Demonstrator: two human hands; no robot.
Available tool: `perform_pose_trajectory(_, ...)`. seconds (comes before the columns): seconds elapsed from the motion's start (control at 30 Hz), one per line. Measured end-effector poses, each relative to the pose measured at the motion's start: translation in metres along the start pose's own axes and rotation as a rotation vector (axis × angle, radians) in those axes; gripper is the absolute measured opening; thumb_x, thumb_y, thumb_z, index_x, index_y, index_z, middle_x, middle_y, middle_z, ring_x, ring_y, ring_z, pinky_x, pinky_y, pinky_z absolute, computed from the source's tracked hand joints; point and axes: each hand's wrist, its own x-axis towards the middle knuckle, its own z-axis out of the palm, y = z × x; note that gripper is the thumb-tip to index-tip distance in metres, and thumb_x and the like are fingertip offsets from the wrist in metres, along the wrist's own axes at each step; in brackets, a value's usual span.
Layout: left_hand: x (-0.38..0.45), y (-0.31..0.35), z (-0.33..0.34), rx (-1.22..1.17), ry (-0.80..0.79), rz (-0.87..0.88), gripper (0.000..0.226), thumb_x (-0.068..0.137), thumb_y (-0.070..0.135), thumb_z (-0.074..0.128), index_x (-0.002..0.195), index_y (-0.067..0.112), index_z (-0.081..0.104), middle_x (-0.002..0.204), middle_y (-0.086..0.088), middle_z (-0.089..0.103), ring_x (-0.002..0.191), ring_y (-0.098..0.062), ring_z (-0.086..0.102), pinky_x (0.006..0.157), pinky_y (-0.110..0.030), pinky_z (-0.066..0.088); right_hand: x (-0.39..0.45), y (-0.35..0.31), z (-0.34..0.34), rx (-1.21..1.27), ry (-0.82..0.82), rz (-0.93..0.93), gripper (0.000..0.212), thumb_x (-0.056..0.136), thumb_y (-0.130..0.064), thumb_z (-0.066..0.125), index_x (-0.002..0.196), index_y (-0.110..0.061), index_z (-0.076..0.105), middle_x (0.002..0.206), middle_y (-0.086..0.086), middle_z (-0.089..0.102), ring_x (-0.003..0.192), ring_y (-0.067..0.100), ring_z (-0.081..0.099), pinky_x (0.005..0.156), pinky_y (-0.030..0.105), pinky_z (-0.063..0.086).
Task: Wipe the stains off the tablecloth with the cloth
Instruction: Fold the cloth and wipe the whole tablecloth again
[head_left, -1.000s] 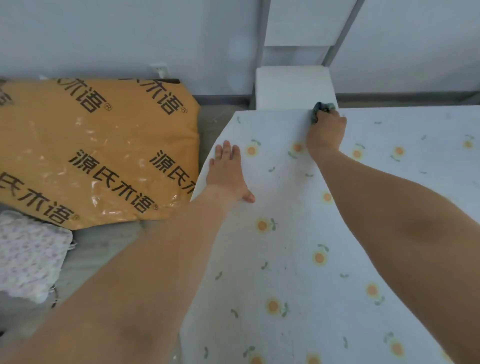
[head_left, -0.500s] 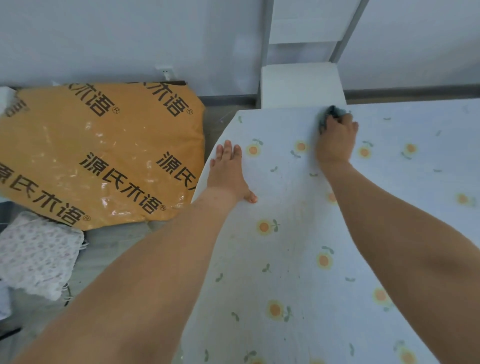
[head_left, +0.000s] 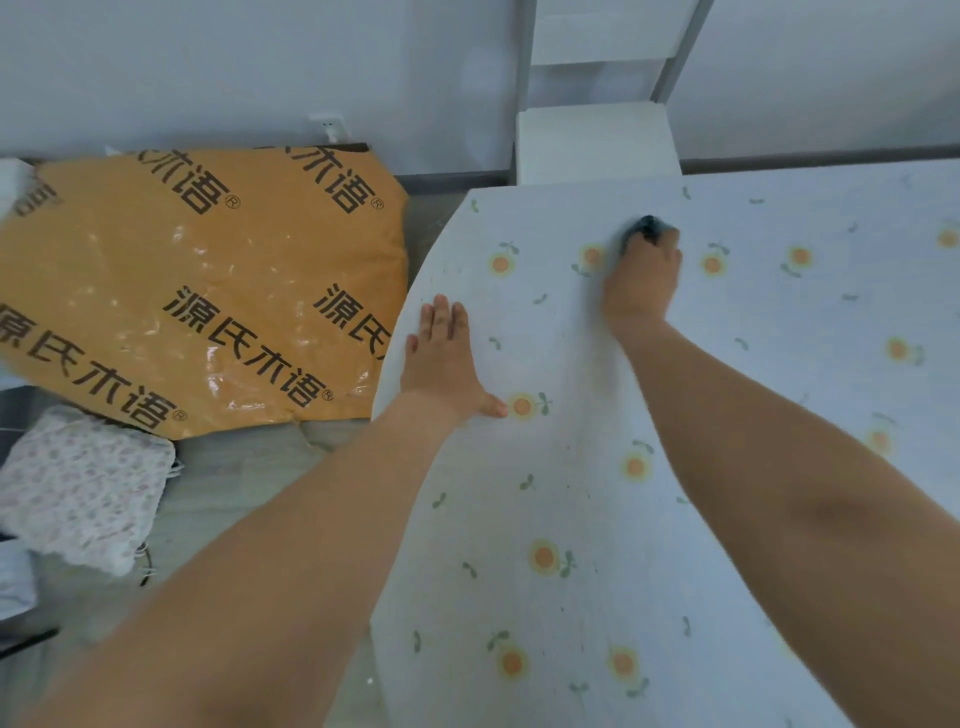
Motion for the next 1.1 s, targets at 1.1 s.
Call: perform_pose_trajectory(1.1,-0.107,-0.01,0.062,0.097,0.051,-0.034,0.125,0.077,0.068,0.068,0.157,0.004,-0.003,0.165,-0.017,-0.009,0.152,-0.033,-0.01,0.123,-0.051,0.008,-0.205,-0.017,0.002,0.071,-0.245,-0.551,0.037,0.088,-0.003,0.054,0.124,-0.006,0.061,0.131,0.017,0.05,0.107,0.033,0.054,0.09,0.034,0.046)
